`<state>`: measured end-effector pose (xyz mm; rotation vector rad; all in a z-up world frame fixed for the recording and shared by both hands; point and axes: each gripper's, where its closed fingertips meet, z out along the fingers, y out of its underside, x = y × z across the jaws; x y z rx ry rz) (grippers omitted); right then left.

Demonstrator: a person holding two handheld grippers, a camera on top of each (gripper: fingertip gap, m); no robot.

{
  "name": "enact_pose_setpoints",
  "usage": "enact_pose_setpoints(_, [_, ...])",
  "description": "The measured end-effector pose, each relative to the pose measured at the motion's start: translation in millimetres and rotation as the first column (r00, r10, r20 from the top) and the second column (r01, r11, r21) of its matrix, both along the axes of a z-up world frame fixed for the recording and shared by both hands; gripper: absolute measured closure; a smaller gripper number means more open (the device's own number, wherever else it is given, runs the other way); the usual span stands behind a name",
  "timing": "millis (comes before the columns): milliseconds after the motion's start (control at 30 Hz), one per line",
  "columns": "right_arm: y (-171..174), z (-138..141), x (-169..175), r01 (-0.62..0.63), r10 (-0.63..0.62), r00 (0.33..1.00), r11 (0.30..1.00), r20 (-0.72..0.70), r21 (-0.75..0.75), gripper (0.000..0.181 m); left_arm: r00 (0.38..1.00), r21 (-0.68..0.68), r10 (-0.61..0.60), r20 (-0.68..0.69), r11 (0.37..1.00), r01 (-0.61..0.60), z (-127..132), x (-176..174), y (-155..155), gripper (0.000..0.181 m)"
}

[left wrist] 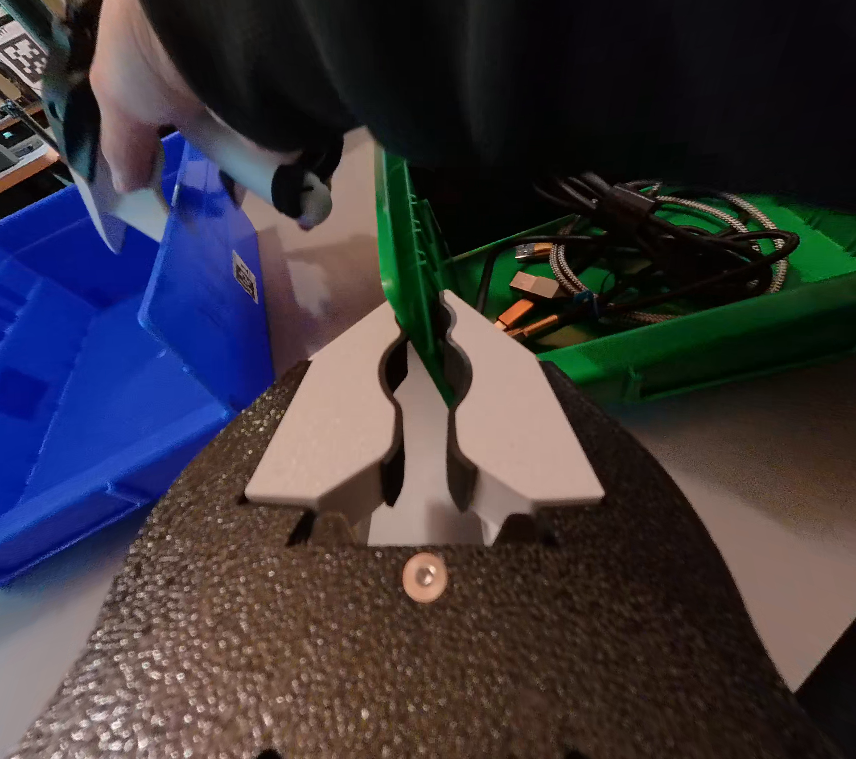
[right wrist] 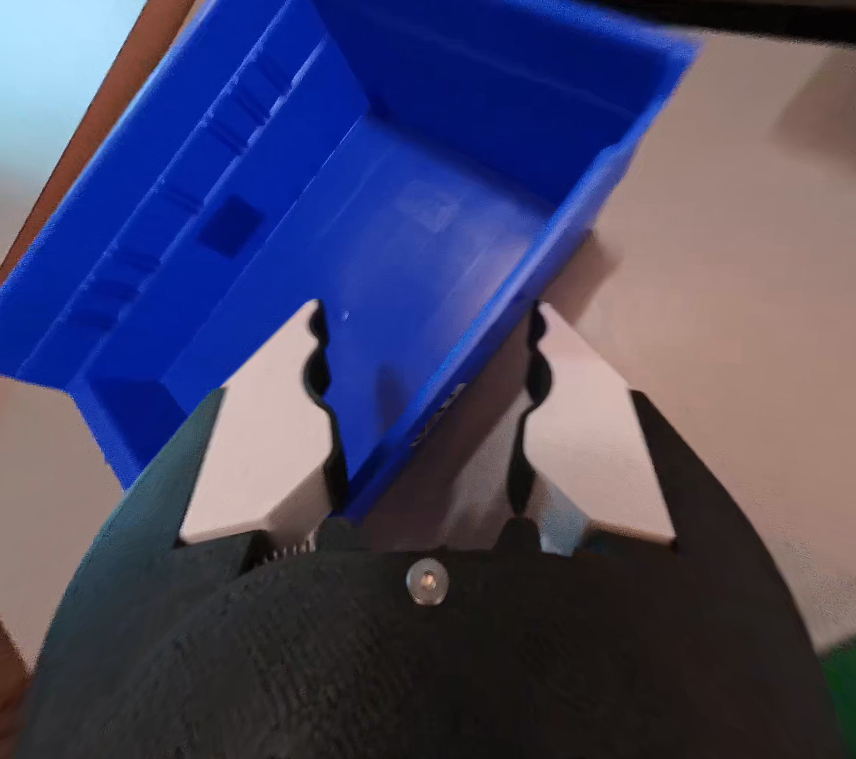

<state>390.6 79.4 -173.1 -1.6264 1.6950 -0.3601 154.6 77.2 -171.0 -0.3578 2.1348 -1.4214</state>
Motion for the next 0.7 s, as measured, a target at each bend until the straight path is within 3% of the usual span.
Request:
enact_pose_setpoints(100, [6.2,-24.1,3.7,0.000,0.000,0.998,1.000,-0.058,-0.001,0.093,1.000,-0.003,-0.007,-0.006,1.000,0.007,0.0,-0.1,-0.1,0.175])
enact_pose_setpoints(267, [-14.5,-29.8,9.8,0.073,-0.082,0.993,0.991,-0.080,-0.108,0.148,1.000,0.001,0.001,0.009,1.000,-0.001,0.4,1.0,0.9,0.175])
enact_pose_setpoints(367, [-12.4,-16.2,7.3,-0.061,0.055,0.996,0.992,-0.065,-0.109,0.151,0.999,0.018,0.006,0.053,1.000,-0.007,1.0,1.4,2.7,0.174])
enact_pose_setpoints(500, [-50.8,51.3,6.5,-0.074,0.088,0.993,0.982,0.073,-0.175,0.151,0.998,0.017,-0.002,0.064,1.000,0.001,1.9,1.7,3.6,0.175])
enact_pose_setpoints(567, [-87.7,97.6,0.8,0.012,0.010,0.986,0.991,0.168,-0.131,0.158,0.998,0.021,-0.003,0.069,1.000,0.002,1.7,1.7,4.6,0.175])
enact_pose_setpoints(633, [-129.6,155.2,-10.2,0.067,-0.094,0.951,0.993,0.295,0.102,0.167,0.998,0.019,0.007,0.057,1.000,-0.008,1.2,5.7,8.3,0.175])
enact_pose_setpoints(700, [-186.8,198.6,-30.5,0.096,-0.156,0.911,0.980,0.381,0.172,0.173,1.000,0.001,0.020,0.013,1.000,-0.020,0.8,12.2,13.3,0.176])
